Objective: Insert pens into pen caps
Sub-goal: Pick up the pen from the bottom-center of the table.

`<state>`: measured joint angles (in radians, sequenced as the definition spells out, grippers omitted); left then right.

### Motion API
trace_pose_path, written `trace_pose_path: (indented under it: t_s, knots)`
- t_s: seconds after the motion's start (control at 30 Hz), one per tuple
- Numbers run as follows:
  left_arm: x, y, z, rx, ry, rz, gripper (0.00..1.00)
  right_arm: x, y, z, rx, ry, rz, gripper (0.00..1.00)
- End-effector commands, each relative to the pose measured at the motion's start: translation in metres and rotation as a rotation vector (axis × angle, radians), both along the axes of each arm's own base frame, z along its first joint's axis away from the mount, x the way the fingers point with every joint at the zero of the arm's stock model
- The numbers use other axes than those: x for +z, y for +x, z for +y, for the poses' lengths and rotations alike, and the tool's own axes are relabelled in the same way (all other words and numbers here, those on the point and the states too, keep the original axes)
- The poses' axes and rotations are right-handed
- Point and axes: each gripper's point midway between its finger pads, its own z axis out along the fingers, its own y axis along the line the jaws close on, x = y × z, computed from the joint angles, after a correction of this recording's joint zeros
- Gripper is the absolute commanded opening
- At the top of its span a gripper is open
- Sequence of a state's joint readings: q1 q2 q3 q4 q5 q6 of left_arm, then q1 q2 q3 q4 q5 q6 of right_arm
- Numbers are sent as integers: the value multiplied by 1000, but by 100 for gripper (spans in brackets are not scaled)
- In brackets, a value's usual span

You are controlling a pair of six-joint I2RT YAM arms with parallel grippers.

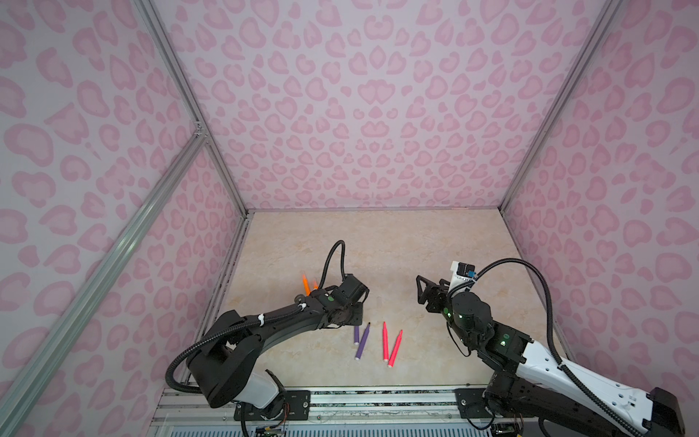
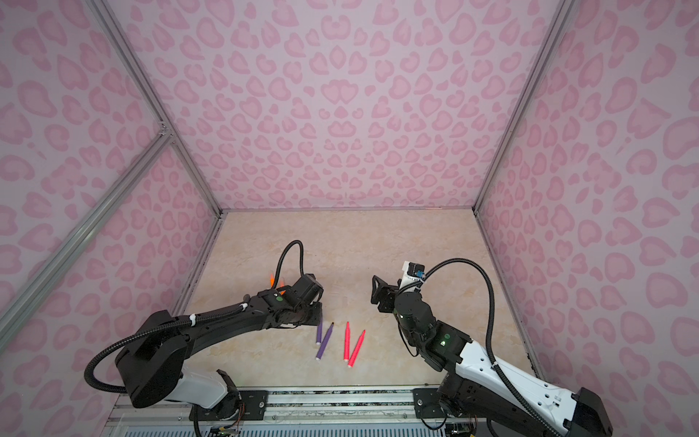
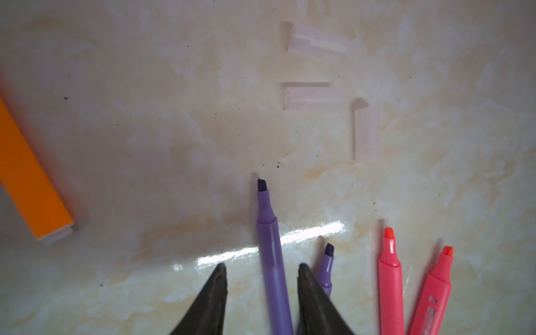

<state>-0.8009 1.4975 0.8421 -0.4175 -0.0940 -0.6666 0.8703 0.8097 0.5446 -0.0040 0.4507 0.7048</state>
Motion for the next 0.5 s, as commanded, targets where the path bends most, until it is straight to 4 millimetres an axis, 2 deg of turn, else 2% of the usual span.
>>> trace_pose_path:
  t_s: [0.0,0.13,0.47]
  knots:
    - [0,3,-6,8,0,4,42,3,0,-1,-3,19,-9,84]
    - [-8,3,-12,3,11,25,41,4,-1,-3,-8,19,-13,84]
    - [-20,3,-9,18,55,38,40,4,-2,-5,-9,22,-13,84]
